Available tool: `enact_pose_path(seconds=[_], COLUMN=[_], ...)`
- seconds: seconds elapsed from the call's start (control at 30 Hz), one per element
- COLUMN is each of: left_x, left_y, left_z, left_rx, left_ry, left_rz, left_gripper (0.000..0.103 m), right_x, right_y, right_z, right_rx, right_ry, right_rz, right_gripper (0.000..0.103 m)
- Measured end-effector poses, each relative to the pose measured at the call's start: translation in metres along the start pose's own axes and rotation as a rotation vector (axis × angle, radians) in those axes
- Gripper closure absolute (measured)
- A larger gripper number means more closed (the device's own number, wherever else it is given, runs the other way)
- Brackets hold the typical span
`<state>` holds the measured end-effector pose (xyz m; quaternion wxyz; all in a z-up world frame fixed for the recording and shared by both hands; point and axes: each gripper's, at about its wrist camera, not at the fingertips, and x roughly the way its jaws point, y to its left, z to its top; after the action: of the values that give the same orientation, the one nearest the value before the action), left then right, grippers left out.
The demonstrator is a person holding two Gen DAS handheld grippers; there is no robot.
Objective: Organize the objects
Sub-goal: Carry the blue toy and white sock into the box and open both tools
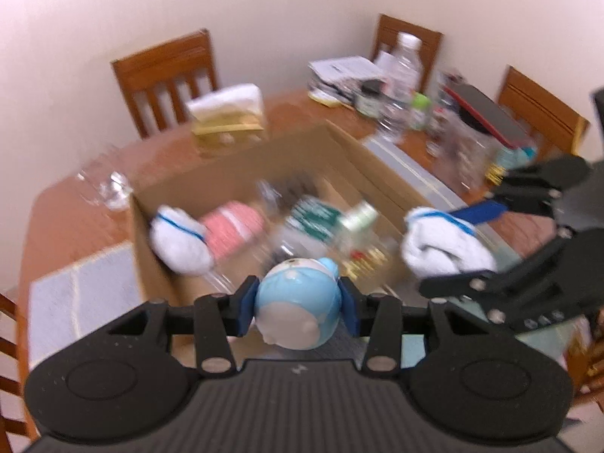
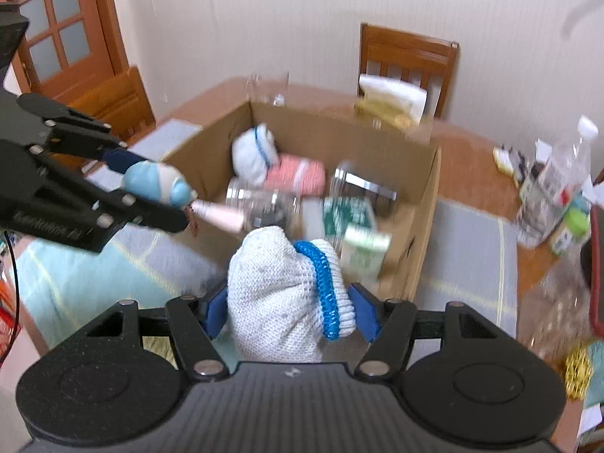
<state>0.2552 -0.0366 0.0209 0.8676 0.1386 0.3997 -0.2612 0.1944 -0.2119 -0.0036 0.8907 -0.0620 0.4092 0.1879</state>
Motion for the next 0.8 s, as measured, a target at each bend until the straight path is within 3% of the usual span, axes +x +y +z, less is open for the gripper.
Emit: enact_pose_path(seconds=[0.23, 0.27, 0.33, 0.4, 0.7, 0.73, 0.8], left_x=[0.042, 0.047, 0.052, 0.05, 0.041, 0.04, 0.037], left_y=[0.042, 0.046, 0.05, 0.056, 0.064, 0.064, 0.063], left_z=[0.021, 0.022, 0.019, 0.016, -0.005, -0.007, -0.012], left_rx=[-0.074, -0.076, -0.081, -0.101, -0.13, -0.131, -0.125], left_ry=[0.028, 0.03, 0.012, -0.031, 0.005, 0.008, 0.008], left_rz=[0.091, 0.097, 0.138, 0.181, 0.089, 0.079, 0.064], left_gripper=[0.055, 0.047, 0.002, 0.001, 0.001, 0.001, 0.001], right_x=[0.015, 0.017, 0.021, 0.026, 0.048, 0.05, 0.053], right_y=[-0.01, -0.01, -0.01, -0.009, -0.011, -0.011, -0.008], right_z=[0.032, 0.035, 0.039, 0.041, 0.054, 0.057, 0.062], right_rx=[0.024, 0.027, 0.029, 0.032, 0.061, 0.064, 0.058], right_ry=[-0.034, -0.035, -0.034, -0.03, -0.018, -0.02, -0.027], right_rz=[-0.016, -0.016, -0.016, -0.02, -0.079, -0.089, -0.112], right_gripper=[0.032, 0.032, 0.032, 0.032, 0.032, 0.029, 0.014])
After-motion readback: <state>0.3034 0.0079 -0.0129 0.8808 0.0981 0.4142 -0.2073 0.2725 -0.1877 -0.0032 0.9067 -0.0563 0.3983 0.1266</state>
